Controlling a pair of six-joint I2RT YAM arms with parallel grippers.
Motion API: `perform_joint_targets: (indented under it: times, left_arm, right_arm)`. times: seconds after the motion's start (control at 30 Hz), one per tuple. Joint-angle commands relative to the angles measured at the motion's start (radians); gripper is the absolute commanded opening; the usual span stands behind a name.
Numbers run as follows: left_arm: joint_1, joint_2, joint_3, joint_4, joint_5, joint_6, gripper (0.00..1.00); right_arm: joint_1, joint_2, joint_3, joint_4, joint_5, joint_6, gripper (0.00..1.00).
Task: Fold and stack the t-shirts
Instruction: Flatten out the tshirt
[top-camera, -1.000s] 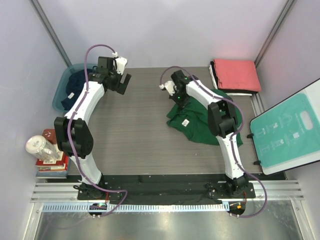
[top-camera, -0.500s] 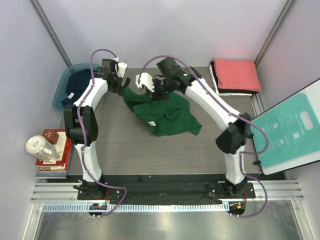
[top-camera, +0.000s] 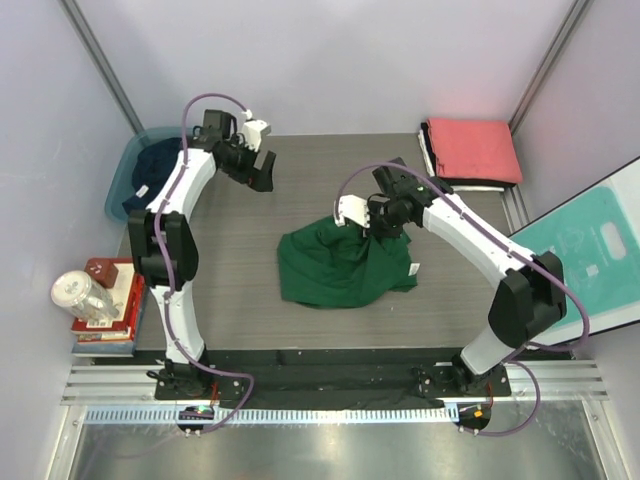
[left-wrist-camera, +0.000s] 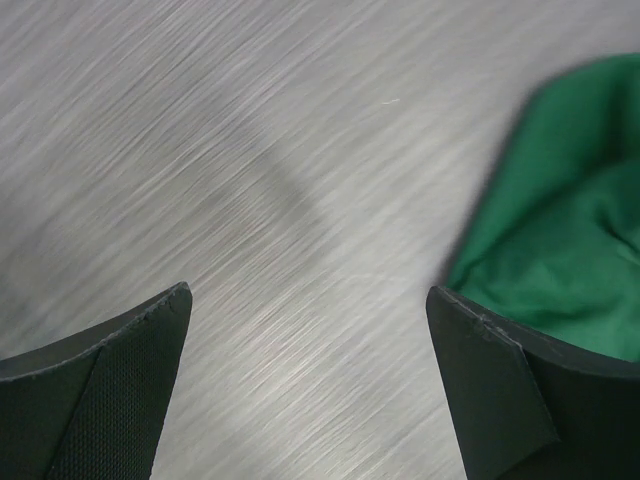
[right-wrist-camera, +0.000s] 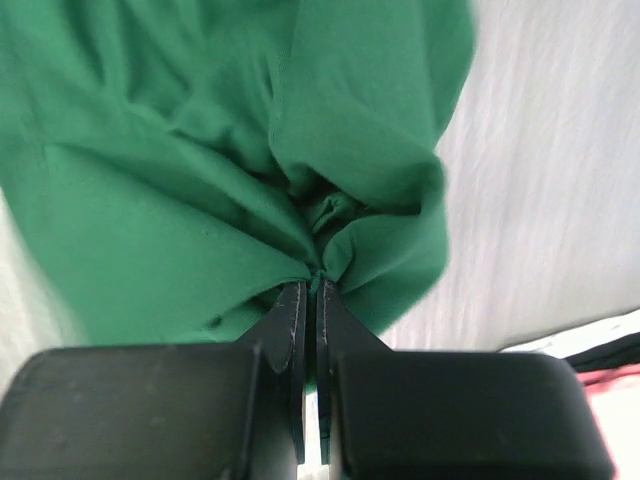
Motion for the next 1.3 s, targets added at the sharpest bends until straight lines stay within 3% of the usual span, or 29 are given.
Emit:
perform_joint_targets:
  times: [0.0, 0.23, 0.37, 0.47, 0.5, 0.53, 0.57, 0.6, 0.67, 0.77, 0.97, 1.07, 1.1, 1.13, 1.27]
  left_arm:
    - [-0.038, 0.064, 0.147, -0.18, 0.262, 0.128, 1.0]
    - [-0.096, 0.059, 0.207, -0.468, 0.426, 0.407, 1.0]
    - [-0.138, -0.024, 0.104, -0.454, 0.394, 0.464, 1.0]
    - [-0.136, -0.062, 0.035, -0.362, 0.363, 0.385, 1.0]
    - [-0.133, -0.07, 0.012, -0.321, 0.351, 0.369, 1.0]
    - [-0.13, -0.079, -0.005, -0.287, 0.312, 0.349, 1.0]
    - [-0.127, -0.107, -0.025, -0.244, 0.29, 0.322, 1.0]
    - [-0.127, -0.122, -0.063, -0.18, 0.275, 0.288, 1.0]
    - [-0.126, -0.15, -0.095, -0.138, 0.254, 0.272, 1.0]
    - [-0.138, -0.173, -0.08, -0.136, 0.285, 0.269, 1.0]
    - [-0.247, -0.138, -0.026, -0.147, 0.256, 0.287, 1.0]
    - [-0.293, -0.101, 0.016, -0.138, 0.205, 0.283, 1.0]
    - [-0.299, -0.09, 0.032, -0.144, 0.184, 0.275, 1.0]
    - [-0.299, -0.074, 0.049, -0.15, 0.181, 0.266, 1.0]
    - [-0.299, -0.079, 0.063, -0.17, 0.161, 0.257, 1.0]
  right_arm:
    - [-0.058, 0.033, -0.026, 0.188, 0.068, -0.052, 0.01]
    - [-0.085, 0.102, 0.052, 0.219, 0.051, 0.034, 0.01]
    - [-0.078, 0.166, 0.153, 0.275, 0.017, 0.152, 0.01]
    - [-0.077, 0.235, 0.245, 0.331, 0.008, 0.271, 0.02]
    - [-0.077, 0.26, 0.267, 0.344, 0.01, 0.302, 0.06]
    - [-0.074, 0.281, 0.288, 0.363, 0.022, 0.324, 0.17]
    - [-0.071, 0.323, 0.322, 0.378, 0.075, 0.371, 0.55]
    - [-0.069, 0.332, 0.325, 0.406, 0.127, 0.394, 0.69]
    - [-0.077, 0.337, 0.307, 0.521, 0.28, 0.446, 0.83]
    - [-0.132, 0.314, 0.269, 0.576, 0.35, 0.482, 0.92]
    - [-0.275, 0.253, 0.164, 0.567, 0.409, 0.568, 0.89]
    - [-0.365, 0.236, 0.182, 0.414, 0.172, 0.611, 0.86]
    - [-0.382, 0.237, 0.201, 0.28, 0.001, 0.602, 0.84]
    - [-0.391, 0.242, 0.234, 0.212, -0.074, 0.55, 0.81]
    - [-0.396, 0.262, 0.258, -0.025, -0.226, 0.441, 0.82]
